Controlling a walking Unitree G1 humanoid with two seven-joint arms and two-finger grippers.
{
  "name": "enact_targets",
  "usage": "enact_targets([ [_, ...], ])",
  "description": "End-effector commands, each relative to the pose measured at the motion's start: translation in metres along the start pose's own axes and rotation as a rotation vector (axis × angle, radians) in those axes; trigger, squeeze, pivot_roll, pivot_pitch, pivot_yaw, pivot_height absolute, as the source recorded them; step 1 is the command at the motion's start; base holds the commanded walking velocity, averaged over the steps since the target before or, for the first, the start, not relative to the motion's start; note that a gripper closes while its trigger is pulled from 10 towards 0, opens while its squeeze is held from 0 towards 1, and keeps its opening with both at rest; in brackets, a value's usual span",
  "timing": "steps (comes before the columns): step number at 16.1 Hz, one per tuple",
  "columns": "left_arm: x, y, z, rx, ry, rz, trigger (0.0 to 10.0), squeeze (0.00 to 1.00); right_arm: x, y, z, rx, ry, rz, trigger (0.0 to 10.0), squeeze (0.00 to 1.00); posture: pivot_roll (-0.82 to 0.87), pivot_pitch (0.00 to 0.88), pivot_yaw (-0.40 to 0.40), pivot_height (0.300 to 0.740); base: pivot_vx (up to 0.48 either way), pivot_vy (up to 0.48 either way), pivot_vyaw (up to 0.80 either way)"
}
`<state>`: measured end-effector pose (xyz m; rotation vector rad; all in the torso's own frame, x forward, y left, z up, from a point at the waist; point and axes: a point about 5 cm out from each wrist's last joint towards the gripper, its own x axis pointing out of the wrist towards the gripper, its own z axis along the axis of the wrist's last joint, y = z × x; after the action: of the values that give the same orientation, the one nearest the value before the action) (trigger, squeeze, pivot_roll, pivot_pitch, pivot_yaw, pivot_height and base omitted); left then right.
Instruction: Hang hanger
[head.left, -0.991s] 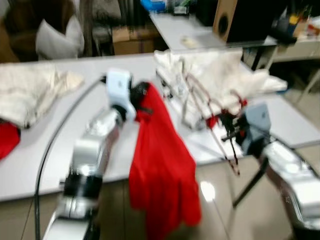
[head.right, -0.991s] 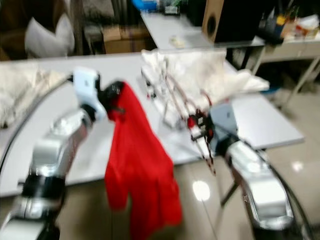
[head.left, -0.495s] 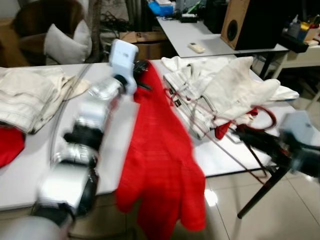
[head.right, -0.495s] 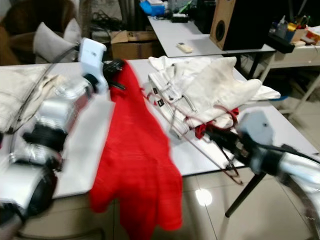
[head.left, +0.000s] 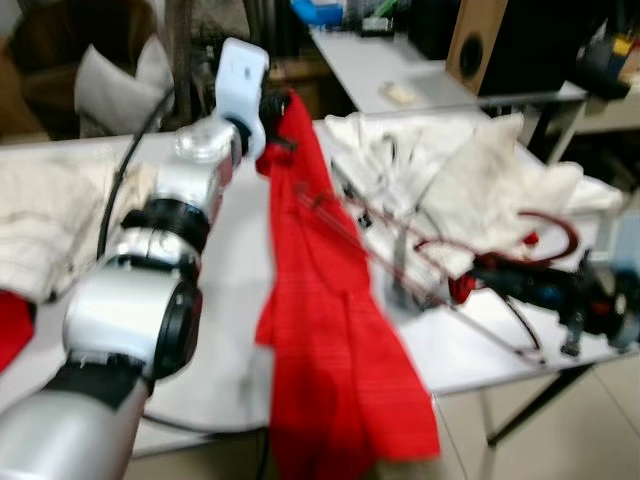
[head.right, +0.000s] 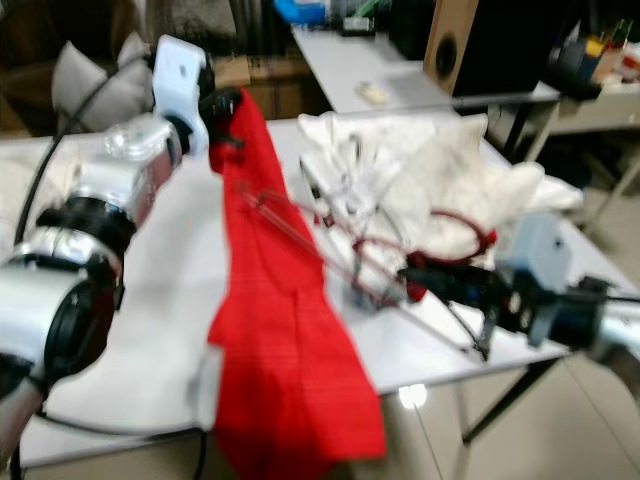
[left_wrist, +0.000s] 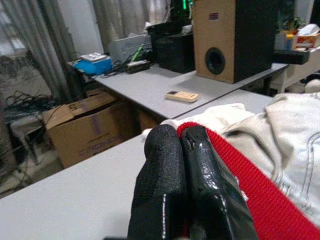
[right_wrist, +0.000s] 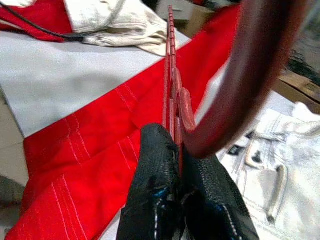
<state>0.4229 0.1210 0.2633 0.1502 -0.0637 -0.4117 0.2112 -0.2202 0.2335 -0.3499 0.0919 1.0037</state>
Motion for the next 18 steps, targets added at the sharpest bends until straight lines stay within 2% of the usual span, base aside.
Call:
enact_targets([
  [1, 0.005, -0.006, 0.018, 0.020, -0.060, -0.016, 10.0, 0.00, 0.000, 0.000, 0.001, -0.002, 0.009, 0.018, 10.0, 0.00, -0.14, 0.000, 0.026, 0.740, 0.307, 0.000, 0.00],
  [3, 0.006, -0.009, 0.030, -0.009, -0.106, -0.071, 10.0, 0.00, 0.015, -0.001, -0.005, -0.025, 0.057, 0.060, 10.0, 0.00, -0.14, 0.000, 0.024, 0.740, 0.000, 0.000, 0.00],
  [4, 0.006, -0.010, 0.033, -0.002, -0.112, -0.089, 10.0, 0.00, 0.019, -0.001, -0.007, -0.031, 0.069, 0.067, 10.0, 0.00, -0.14, 0.000, 0.024, 0.740, 0.000, 0.000, 0.00],
  [6, 0.004, -0.011, 0.047, 0.027, -0.142, -0.175, 10.0, 0.00, 0.038, -0.003, -0.014, -0.060, 0.103, 0.097, 10.0, 0.00, -0.14, 0.000, 0.022, 0.740, 0.000, 0.000, 0.00],
  [7, 0.001, -0.011, 0.059, 0.033, -0.169, -0.226, 10.0, 0.00, 0.048, -0.006, -0.018, -0.077, 0.121, 0.095, 10.0, 0.00, -0.13, 0.000, 0.011, 0.740, 0.000, 0.000, 0.00],
  [9, -0.004, -0.012, 0.069, 0.042, -0.190, -0.275, 10.0, 0.00, 0.057, -0.011, -0.022, -0.101, 0.143, 0.082, 10.0, 0.00, -0.12, 0.000, 0.007, 0.740, 0.000, 0.000, 0.00],
  [10, -0.009, -0.013, 0.080, 0.054, -0.217, -0.318, 10.0, 0.00, 0.068, -0.020, -0.024, -0.128, 0.165, 0.067, 10.0, 0.00, -0.12, 0.000, 0.007, 0.740, 0.000, 0.000, 0.00],
  [11, -0.016, -0.014, 0.097, 0.045, -0.276, -0.357, 10.0, 0.00, 0.081, -0.033, -0.023, -0.164, 0.183, 0.041, 10.0, 0.00, -0.12, 0.000, 0.002, 0.740, 0.000, 0.000, 0.00],
  [13, -0.022, -0.014, 0.126, 0.039, -0.378, -0.363, 10.0, 0.00, 0.096, -0.059, -0.020, -0.236, 0.205, -0.054, 10.0, 0.00, -0.11, 0.000, -0.002, 0.740, 0.000, 0.000, 0.00],
  [14, -0.033, -0.015, 0.162, 0.007, -0.536, -0.365, 10.0, 0.00, 0.105, -0.102, 0.000, -0.306, 0.162, -0.311, 10.0, 0.00, -0.11, 0.000, -0.003, 0.740, 0.000, 0.000, 0.00],
  [15, -0.040, -0.017, 0.177, -0.009, -0.607, -0.373, 10.0, 0.00, 0.103, -0.122, 0.019, -0.343, 0.100, -0.461, 10.0, 0.00, -0.11, 0.000, -0.003, 0.740, 0.000, 0.000, 0.00],
  [16, -0.047, -0.018, 0.191, -0.036, -0.669, -0.394, 10.0, 0.00, 0.094, -0.143, 0.053, -0.384, -0.051, -0.630, 10.0, 0.00, -0.11, 0.000, -0.003, 0.740, 0.000, 0.000, 0.00],
  [18, -0.053, -0.019, 0.196, -0.050, -0.693, -0.406, 10.0, 0.00, 0.080, -0.158, 0.086, -0.398, -0.206, -0.716, 10.0, 0.00, -0.10, 0.000, -0.004, 0.740, 0.000, 0.000, 0.00],
])
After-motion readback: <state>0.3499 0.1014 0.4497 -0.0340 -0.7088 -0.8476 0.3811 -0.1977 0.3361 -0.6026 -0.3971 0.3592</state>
